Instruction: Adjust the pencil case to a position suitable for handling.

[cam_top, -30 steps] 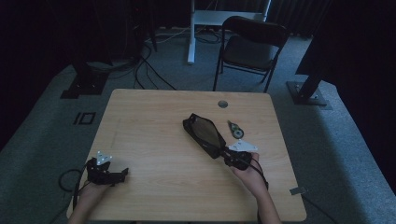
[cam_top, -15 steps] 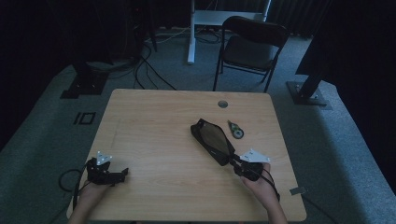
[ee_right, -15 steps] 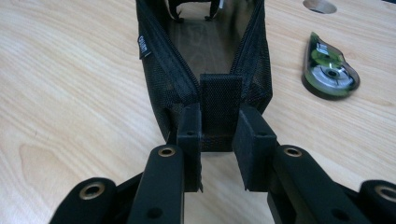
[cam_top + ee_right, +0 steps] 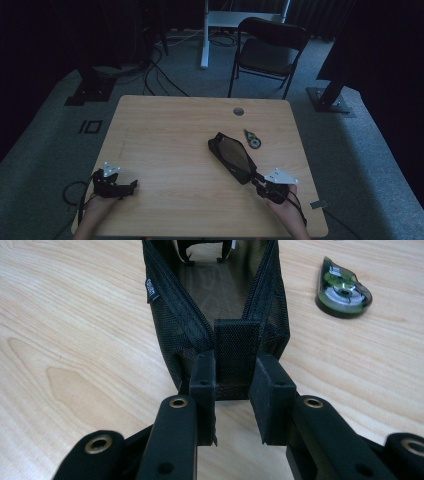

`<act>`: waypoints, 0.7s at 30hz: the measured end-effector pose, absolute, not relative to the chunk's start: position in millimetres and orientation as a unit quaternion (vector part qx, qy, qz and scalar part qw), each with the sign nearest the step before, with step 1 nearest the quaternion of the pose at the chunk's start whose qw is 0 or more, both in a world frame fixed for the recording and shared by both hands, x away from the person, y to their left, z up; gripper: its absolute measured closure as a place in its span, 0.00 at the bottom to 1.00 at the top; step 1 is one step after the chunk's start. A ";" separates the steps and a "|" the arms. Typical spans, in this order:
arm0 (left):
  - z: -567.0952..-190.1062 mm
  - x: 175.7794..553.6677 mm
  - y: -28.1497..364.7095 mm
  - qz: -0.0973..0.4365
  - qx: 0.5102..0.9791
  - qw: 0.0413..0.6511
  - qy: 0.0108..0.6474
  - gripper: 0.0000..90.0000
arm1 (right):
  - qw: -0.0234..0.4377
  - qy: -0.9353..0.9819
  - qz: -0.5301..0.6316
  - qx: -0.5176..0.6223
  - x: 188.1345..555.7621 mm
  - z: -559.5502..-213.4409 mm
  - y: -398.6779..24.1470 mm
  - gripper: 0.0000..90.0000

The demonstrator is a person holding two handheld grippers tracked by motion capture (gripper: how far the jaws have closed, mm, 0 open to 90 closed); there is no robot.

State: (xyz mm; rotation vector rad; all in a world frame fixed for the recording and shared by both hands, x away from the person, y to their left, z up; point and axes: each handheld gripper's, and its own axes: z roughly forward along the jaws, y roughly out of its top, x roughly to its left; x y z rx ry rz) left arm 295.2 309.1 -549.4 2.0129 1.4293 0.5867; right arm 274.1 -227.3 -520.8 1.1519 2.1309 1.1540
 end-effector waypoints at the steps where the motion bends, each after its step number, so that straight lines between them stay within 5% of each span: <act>1: -549.4 295.2 309.1 0.221 0.757 0.297 0.538 0.00 | 0.228 0.773 0.418 0.419 272.3 -520.7 -228.3 0.81; 21: -549.4 295.2 309.1 0.221 0.757 0.298 0.538 0.00 | 0.233 0.766 0.414 0.434 240.2 -523.8 -236.0 0.81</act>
